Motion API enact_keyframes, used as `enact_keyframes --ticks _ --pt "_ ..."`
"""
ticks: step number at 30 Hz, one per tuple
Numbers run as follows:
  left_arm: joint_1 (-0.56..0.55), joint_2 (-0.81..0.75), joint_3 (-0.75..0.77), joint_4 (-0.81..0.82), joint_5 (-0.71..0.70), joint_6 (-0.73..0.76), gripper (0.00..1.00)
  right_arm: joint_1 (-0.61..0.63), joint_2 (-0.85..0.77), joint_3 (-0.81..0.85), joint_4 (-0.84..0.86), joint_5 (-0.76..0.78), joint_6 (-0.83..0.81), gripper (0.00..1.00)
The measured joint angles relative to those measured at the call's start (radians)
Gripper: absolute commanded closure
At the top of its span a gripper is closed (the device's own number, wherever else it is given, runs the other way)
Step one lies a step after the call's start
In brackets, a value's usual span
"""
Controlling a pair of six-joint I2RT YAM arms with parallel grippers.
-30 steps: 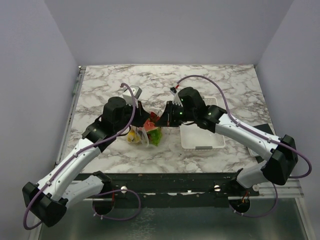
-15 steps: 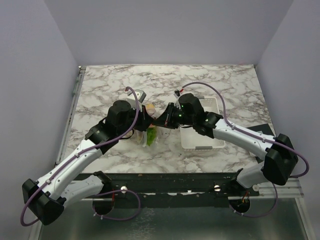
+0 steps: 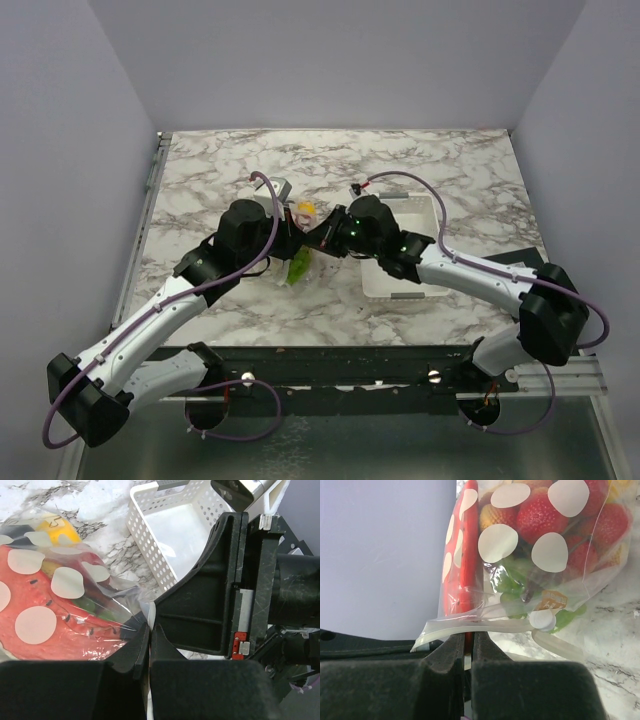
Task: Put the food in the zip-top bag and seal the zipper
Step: Adjust the fake fruit in the zipper food storage bag.
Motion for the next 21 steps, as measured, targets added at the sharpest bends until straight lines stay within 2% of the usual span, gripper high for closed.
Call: enact_keyframes --ticks 17,21 --pt "-0.006 0.0 0.001 0.002 -0.015 -0.038 1.0 0.043 0.04 0.0 0.053 0.117 -0.004 0.99" --pt "-0.011 0.0 0.013 -0.009 -0.016 -0.04 1.0 0.043 0.021 0.0 0.033 0.123 -0.037 0.83"
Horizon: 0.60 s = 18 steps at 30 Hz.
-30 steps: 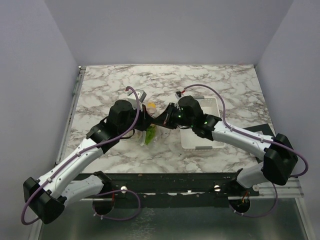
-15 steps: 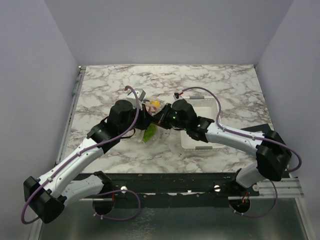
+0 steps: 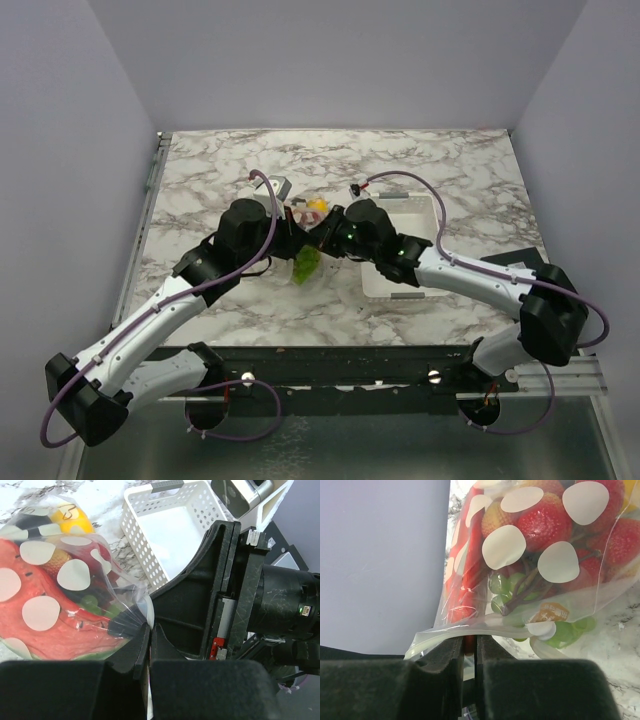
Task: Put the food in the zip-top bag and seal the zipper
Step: Adjust the fake fruit in the zipper food storage bag.
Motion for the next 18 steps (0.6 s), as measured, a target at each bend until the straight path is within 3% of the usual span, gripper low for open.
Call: enact_keyframes --ticks 6,18 --pt "-0.019 -0.002 0.045 -0.019 0.0 -0.002 1.0 -0.002 -0.055 0.0 -0.019 0.014 -0.063 0.64" --pt "-0.035 -0.009 0.121 -0.126 0.0 -0.008 1.0 -0.003 -0.194 -0.003 -0.146 0.007 -0.209 0.62"
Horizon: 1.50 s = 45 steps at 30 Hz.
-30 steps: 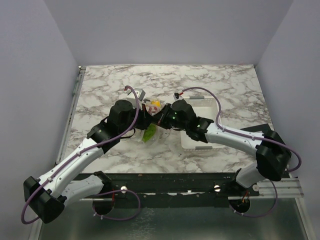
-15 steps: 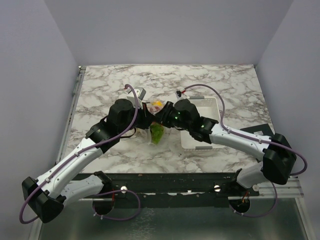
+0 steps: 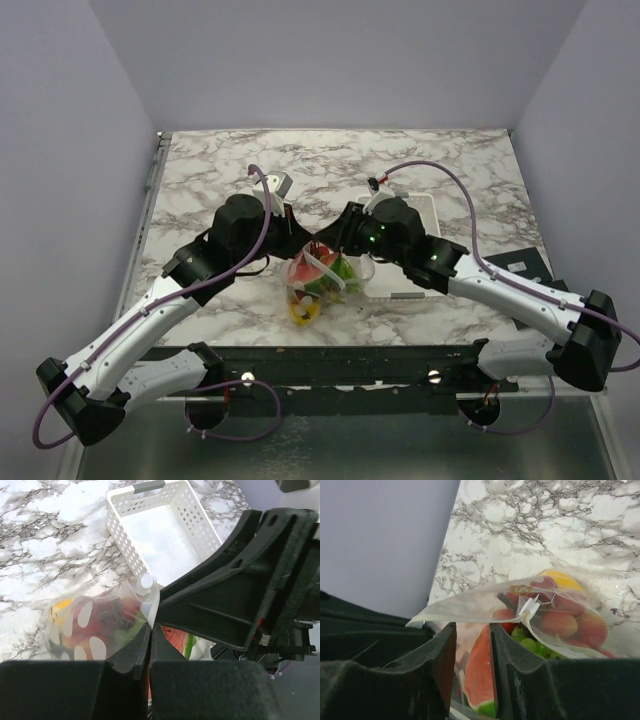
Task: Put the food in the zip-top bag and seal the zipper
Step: Adjust the fake fruit in the zipper food storage bag.
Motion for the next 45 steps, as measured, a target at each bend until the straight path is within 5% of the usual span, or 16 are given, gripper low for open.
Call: enact_keyframes --ticks 20,45 --pt "0.0 0.02 0.095 -0.113 0.049 0.068 0.99 -0.005 -0.171 0.064 -0.213 -0.03 -0.411 0.57" --pt "0.0 0.04 0.14 -0.228 0.214 0.192 0.99 -0.005 -0.358 -0.034 -0.265 -0.55 -1.151 0.48"
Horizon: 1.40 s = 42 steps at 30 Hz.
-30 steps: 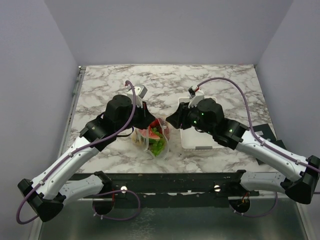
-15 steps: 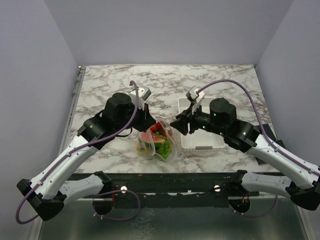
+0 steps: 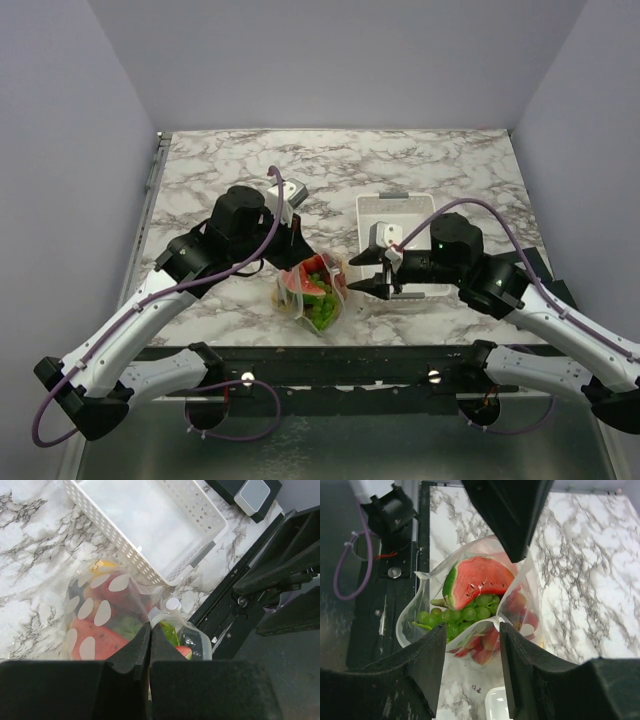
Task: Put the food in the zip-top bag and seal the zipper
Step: Adjust the fake fruit in the zipper food storage bag, then adjust the zipper food storage bag at the center of the board.
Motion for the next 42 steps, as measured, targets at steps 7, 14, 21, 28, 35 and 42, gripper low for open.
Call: enact_keyframes --ticks 7,14,21,28,35,42 --pt "0.0 -0.002 0.012 -0.013 0.07 0.029 0.99 0.0 -0.049 -0.031 -0.01 -0.105 -0.242 0.46" --pt "0.0 -0.002 0.022 -0.027 0.142 0.039 0.99 0.0 -0.053 -0.037 -0.011 -0.159 -0.397 0.5" --pt "0.0 -0.003 0.042 -0.035 0.184 0.045 0.99 0.014 -0.034 -0.073 0.005 -0.17 -0.442 0.56" --pt "0.0 -0.002 0.056 -0.059 0.192 0.056 0.99 0.059 -0.019 -0.127 0.036 -0.117 -0.46 0.57" --pt "0.0 -0.002 0.075 -0.061 0.217 0.058 0.99 0.091 -0.009 -0.133 0.072 -0.043 -0.481 0.56" --pt "0.0 -0.002 0.075 -0.063 0.235 0.06 0.99 0.113 0.016 -0.136 0.1 0.004 -0.497 0.59"
